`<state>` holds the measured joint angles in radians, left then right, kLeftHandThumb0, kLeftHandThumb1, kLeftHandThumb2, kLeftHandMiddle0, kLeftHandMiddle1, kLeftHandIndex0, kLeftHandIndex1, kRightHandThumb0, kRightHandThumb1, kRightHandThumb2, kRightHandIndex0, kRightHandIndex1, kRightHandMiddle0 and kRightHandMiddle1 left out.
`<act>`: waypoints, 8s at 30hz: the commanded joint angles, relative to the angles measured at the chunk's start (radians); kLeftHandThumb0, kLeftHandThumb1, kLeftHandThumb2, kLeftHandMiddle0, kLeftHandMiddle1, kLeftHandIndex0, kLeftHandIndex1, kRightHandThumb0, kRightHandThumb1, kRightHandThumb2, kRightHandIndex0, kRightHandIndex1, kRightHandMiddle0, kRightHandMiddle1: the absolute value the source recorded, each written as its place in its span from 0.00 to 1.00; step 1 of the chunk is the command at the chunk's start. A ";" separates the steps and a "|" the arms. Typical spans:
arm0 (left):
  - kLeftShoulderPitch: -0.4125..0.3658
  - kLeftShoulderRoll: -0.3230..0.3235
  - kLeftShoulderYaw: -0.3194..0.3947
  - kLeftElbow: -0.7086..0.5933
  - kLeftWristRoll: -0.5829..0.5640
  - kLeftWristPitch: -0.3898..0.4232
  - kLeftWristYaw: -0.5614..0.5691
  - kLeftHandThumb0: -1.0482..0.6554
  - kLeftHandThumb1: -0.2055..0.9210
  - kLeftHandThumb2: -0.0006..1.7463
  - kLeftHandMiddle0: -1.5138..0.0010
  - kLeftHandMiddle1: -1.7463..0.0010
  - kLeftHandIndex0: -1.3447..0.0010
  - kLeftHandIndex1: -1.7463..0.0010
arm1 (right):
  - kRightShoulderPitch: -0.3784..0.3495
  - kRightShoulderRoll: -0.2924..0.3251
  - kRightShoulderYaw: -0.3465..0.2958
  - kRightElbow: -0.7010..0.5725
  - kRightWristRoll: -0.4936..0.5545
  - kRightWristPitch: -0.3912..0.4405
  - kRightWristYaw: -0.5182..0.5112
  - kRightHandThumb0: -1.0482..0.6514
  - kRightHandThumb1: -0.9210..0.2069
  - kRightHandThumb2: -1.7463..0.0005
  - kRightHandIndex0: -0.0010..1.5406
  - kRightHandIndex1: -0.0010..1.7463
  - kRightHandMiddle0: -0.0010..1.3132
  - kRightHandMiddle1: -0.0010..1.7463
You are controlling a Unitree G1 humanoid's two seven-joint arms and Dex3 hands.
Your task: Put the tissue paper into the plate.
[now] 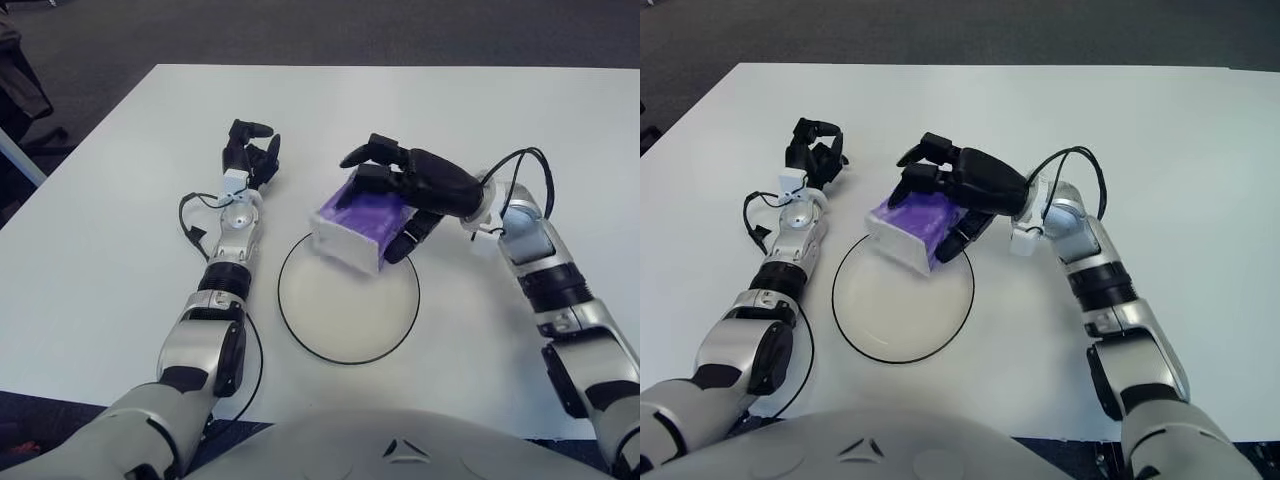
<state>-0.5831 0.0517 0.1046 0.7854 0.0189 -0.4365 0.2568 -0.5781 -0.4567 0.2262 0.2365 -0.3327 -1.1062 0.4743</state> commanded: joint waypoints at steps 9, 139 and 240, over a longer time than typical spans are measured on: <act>0.118 -0.027 -0.022 0.077 0.040 0.006 0.023 0.40 1.00 0.18 0.50 0.00 0.68 0.13 | -0.078 -0.035 -0.095 -0.073 -0.460 -0.036 -0.189 0.45 0.00 0.65 0.25 0.01 0.17 0.05; 0.146 -0.049 -0.038 -0.026 0.059 0.099 0.054 0.40 0.89 0.33 0.47 0.00 0.71 0.07 | 0.341 0.070 0.087 -0.312 -0.472 0.381 -0.492 0.43 0.00 0.88 0.46 0.01 0.43 0.02; 0.200 -0.032 -0.052 -0.130 0.071 0.178 0.049 0.40 0.92 0.29 0.48 0.00 0.71 0.09 | 0.192 -0.099 0.091 -0.005 -0.508 0.469 -0.617 0.37 0.00 0.70 0.40 0.00 0.42 0.00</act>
<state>-0.4826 0.0314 0.0624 0.6121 0.0704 -0.2704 0.3029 -0.3762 -0.5456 0.3109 0.2200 -0.8513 -0.6323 -0.1483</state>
